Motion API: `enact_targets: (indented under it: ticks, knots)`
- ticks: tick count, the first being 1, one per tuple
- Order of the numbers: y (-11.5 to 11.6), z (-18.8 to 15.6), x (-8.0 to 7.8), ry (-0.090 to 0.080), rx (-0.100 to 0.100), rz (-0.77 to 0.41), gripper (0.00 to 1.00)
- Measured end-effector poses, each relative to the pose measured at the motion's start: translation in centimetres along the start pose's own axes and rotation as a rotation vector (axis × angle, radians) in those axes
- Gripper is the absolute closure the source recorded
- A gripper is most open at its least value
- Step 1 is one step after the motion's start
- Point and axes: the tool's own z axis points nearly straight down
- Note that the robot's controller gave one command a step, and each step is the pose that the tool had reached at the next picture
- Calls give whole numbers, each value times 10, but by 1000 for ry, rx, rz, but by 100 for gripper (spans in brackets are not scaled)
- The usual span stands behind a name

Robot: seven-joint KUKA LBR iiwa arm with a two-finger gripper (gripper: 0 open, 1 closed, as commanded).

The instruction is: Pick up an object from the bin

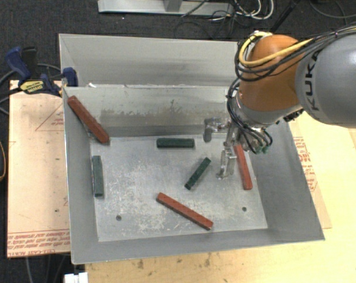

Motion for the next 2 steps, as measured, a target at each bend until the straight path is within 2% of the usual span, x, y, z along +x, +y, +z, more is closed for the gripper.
enact_targets:
  ticks: [1,2]
  knots:
    - [-16,107,0,8,-2,-63,0]
    - [-16,100,-3,1,0,-64,100]
